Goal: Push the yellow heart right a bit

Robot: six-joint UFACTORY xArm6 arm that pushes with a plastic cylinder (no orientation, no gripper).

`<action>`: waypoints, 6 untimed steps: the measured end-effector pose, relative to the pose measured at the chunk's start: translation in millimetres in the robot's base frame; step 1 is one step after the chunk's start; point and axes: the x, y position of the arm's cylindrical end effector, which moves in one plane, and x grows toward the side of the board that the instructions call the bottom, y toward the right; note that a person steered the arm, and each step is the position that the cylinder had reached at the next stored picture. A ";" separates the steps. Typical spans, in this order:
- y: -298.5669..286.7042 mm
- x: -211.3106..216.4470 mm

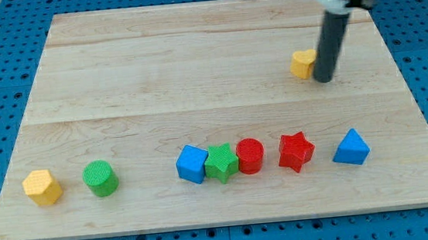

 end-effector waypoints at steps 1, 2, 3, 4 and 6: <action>-6.7 3.0; -32.0 30.6; -72.6 2.5; -85.4 -30.3; -55.9 -16.3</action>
